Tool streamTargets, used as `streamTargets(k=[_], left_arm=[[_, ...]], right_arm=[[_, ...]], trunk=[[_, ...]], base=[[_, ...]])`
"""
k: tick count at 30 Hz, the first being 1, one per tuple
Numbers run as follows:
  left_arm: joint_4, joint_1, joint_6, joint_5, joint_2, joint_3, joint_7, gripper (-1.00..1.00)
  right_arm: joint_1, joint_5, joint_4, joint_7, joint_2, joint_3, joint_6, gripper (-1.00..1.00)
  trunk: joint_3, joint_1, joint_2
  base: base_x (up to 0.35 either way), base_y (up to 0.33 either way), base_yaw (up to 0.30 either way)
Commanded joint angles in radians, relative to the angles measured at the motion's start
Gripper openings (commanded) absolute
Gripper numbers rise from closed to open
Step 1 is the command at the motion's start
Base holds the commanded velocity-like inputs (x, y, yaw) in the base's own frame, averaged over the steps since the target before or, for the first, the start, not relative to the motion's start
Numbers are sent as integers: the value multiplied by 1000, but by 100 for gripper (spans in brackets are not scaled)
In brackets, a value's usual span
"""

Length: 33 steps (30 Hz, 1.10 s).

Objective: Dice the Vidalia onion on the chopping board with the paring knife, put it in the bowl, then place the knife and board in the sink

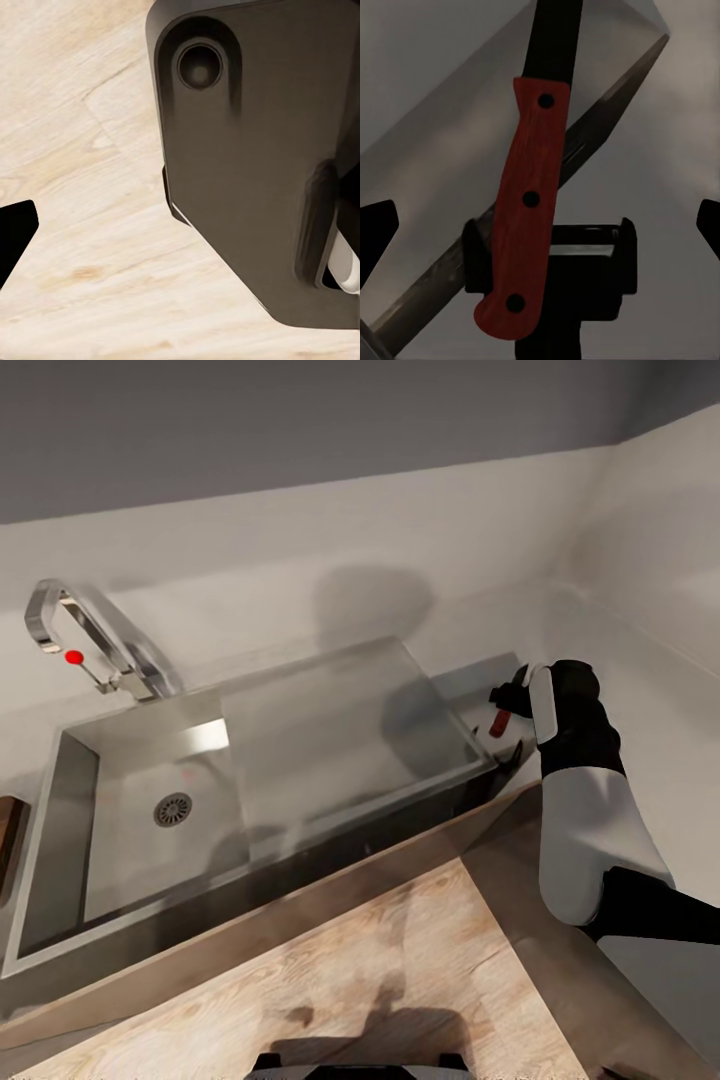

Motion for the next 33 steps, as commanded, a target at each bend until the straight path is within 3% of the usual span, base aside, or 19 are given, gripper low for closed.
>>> streamTargets(k=[1,33], left_arm=[[2,-1,-2,9,-1,-9,1,100],[2,-1,-1,9,-1,-8,1,100]], right_arm=[[-1,-3,-1,-4,1,-2,3,100],[1,-2,7,-2,1,-4,3,100]], trunk=[[-3,0,-2],[-45,0,-2]], base=[[0,0,0],[0,0,0]])
